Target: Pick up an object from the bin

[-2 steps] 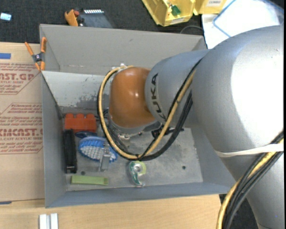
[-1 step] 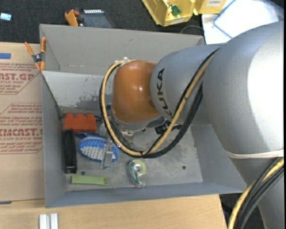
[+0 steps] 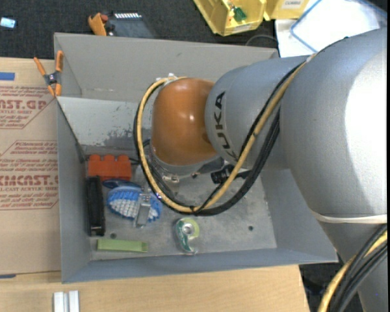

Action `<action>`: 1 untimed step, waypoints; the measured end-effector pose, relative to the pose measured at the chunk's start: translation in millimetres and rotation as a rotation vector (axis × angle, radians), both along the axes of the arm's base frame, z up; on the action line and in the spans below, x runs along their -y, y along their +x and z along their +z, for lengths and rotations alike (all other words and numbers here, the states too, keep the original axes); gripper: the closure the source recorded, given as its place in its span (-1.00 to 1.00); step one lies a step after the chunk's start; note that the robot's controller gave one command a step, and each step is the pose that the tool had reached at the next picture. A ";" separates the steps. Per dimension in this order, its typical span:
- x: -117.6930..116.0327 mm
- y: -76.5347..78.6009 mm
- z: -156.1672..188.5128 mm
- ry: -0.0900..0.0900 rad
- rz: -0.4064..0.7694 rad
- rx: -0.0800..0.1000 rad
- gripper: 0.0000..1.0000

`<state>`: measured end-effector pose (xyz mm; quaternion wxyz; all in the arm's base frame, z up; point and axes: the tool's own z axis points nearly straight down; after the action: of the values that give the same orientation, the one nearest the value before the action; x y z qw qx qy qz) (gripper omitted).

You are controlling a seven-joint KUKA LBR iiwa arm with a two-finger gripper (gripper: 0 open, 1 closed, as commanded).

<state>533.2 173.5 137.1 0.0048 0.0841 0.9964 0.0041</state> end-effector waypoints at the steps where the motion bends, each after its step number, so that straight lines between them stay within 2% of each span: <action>1: 10.7 13.1 -70.9 -0.001 -0.083 -0.005 -1.00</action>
Offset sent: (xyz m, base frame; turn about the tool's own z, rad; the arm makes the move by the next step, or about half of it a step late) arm 0.0055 -0.0073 -0.0671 0.1569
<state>546.3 162.8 66.2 0.0027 0.1254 0.9921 0.0032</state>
